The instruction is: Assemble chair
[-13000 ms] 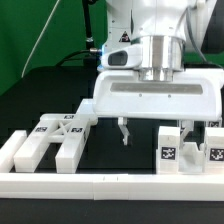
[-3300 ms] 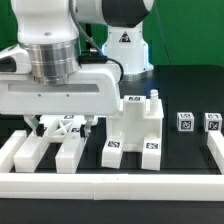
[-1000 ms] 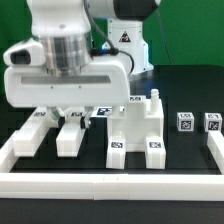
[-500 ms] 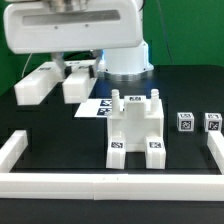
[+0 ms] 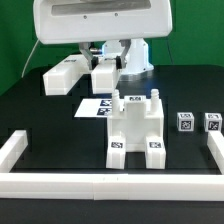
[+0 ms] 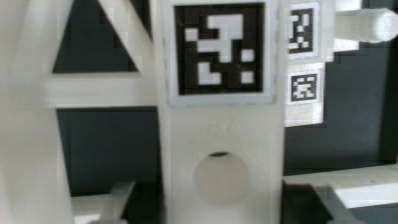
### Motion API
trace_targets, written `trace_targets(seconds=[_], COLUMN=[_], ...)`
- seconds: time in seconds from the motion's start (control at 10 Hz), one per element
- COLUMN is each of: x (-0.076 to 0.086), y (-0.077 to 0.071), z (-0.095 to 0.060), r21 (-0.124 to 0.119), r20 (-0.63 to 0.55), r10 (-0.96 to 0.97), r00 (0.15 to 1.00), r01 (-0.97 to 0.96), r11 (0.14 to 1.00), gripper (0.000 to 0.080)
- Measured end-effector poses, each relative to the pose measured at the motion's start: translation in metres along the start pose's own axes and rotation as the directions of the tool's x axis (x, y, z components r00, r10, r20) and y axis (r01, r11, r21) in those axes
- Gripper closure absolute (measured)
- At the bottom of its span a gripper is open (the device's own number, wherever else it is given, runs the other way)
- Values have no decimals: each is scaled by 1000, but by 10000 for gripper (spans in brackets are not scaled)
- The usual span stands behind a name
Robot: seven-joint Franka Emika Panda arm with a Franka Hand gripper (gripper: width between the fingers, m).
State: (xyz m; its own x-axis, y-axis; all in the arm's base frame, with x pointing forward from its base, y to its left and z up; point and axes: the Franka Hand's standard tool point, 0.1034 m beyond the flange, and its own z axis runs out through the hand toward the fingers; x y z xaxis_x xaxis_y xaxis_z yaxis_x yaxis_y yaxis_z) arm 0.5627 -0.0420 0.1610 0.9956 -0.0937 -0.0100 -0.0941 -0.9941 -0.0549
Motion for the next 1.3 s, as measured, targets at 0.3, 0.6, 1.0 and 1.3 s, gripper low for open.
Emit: trace_targets(seconds=[0.3, 0.6, 1.0, 1.3], x=[-12, -26, -32, -40], y=[-39, -65, -69, -81], z=[0, 17, 24, 30], r21=[-20, -28, -34, -49], r20=[9, 6, 5, 12], r10=[19, 52, 38, -74], r00=[1000, 999, 999, 997], r01=[-19, -52, -38, 75], r11=[1000, 998, 999, 996], gripper=[515, 515, 515, 515])
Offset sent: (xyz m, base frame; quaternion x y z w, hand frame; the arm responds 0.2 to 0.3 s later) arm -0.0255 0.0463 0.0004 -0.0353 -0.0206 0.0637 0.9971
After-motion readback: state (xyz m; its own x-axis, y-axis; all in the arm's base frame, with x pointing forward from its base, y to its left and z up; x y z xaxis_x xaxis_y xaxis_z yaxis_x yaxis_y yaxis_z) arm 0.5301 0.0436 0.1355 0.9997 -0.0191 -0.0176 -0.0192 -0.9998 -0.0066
